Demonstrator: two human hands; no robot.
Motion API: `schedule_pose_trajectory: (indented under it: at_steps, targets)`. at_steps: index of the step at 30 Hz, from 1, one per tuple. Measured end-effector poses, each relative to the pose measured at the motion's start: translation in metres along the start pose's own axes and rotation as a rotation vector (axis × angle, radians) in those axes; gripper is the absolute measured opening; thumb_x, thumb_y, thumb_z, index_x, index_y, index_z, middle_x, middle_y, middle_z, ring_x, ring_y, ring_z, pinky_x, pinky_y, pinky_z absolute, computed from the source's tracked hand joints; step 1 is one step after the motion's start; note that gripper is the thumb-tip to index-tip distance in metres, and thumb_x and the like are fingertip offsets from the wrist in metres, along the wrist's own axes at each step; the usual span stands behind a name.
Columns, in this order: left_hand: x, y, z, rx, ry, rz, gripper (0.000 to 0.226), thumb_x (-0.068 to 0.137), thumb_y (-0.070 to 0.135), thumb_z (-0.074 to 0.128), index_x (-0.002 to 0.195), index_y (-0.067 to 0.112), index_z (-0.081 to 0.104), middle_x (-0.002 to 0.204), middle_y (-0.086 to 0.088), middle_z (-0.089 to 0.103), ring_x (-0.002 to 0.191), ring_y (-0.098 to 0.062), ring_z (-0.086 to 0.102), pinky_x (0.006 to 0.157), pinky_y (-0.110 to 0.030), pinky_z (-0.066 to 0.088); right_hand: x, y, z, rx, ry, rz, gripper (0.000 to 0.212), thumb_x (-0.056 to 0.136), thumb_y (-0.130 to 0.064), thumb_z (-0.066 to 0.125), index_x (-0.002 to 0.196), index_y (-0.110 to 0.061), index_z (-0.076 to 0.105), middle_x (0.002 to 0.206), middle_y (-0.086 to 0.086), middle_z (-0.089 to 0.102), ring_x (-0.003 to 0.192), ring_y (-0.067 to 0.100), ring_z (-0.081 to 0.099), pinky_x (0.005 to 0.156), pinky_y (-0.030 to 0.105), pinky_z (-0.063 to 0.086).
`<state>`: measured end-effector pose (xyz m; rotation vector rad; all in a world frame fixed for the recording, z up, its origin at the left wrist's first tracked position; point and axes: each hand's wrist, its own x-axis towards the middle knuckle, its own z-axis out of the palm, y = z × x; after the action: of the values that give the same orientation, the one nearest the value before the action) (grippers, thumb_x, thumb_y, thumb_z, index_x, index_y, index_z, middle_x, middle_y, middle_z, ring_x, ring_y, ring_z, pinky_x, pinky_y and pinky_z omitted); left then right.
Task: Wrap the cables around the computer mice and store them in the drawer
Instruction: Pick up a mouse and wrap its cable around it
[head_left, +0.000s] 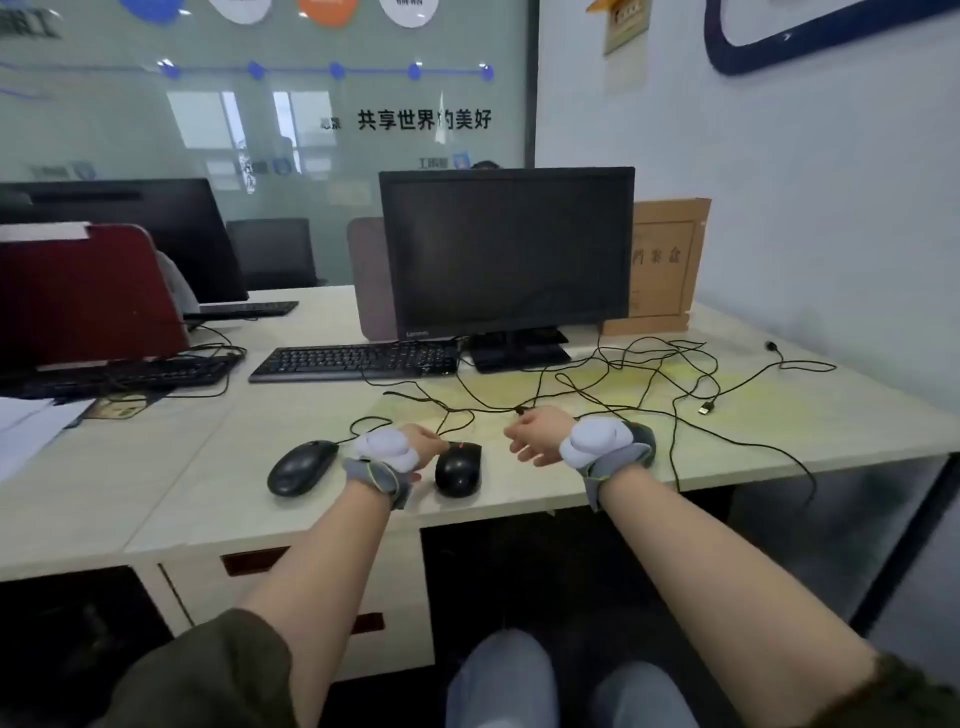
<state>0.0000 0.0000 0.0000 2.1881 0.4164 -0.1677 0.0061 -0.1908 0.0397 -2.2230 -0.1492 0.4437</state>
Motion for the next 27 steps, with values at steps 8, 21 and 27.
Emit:
schedule_pose_trajectory:
  at_steps: [8, 21, 27]
  targets:
    - [0.012, -0.009, 0.015, -0.022, -0.013, -0.037, 0.029, 0.084, 0.028, 0.062, 0.062, 0.012, 0.05, 0.067, -0.007, 0.056, 0.07, -0.026, 0.056, 0.073, -0.036, 0.054, 0.025, 0.002, 0.051, 0.057, 0.097, 0.033, 0.016, 0.092, -0.022, 0.049, 0.09, -0.006, 0.05, 0.093, 0.014, 0.052, 0.085, 0.024, 0.049, 0.089, 0.039, 0.048]
    - [0.005, 0.046, 0.008, -0.805, -0.123, 0.046, 0.034, 0.09, 0.02, 0.058, 0.123, 0.015, 0.052, 0.07, -0.001, 0.05, 0.039, -0.005, 0.045, 0.038, -0.012, 0.033, 0.038, -0.013, 0.019, 0.457, 0.242, -0.106, 0.042, 0.089, -0.016, 0.059, 0.128, -0.004, 0.049, 0.127, 0.016, 0.056, 0.113, 0.03, 0.056, 0.093, 0.035, 0.046]
    - [-0.008, 0.098, -0.007, -0.755, -0.185, 0.262, 0.037, 0.092, 0.023, 0.055, 0.126, 0.012, 0.049, 0.083, 0.003, 0.058, 0.068, -0.01, 0.054, 0.054, -0.019, 0.042, 0.026, -0.026, -0.036, 0.835, -0.029, -0.118, 0.014, 0.09, -0.028, 0.058, 0.094, -0.015, 0.062, 0.098, 0.003, 0.066, 0.09, 0.018, 0.062, 0.078, 0.029, 0.052]
